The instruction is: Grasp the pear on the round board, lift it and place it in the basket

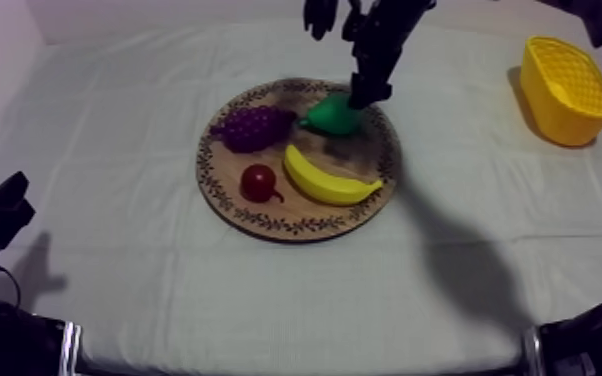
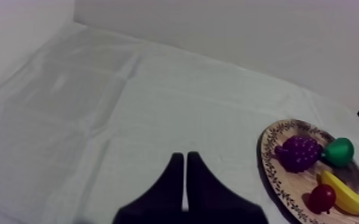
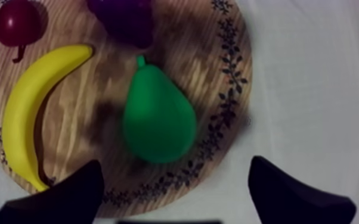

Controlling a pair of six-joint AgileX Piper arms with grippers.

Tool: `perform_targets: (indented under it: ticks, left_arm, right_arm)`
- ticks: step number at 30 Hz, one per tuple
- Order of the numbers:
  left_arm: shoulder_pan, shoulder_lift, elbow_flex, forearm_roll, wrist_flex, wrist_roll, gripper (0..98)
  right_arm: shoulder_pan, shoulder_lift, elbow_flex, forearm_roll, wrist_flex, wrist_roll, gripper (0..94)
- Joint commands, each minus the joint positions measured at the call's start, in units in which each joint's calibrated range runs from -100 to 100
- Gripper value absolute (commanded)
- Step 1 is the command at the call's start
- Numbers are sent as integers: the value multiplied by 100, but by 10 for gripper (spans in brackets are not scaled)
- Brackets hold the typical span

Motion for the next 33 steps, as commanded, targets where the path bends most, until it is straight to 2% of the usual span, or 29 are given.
perform_targets:
  ticks: [1,18,33]
  left_arm:
    - [1,0,5,1,-1,-2,1]
    - [1,0,5,1,-1,-2,1]
    - [1,0,5,1,-1,-2,1]
  right_arm:
    - [-11,152,-69,34,9,-24,924]
    - [-61,1137,-617,96,0,-98,908]
    - [-139,1552,-876,77,108,-102,852]
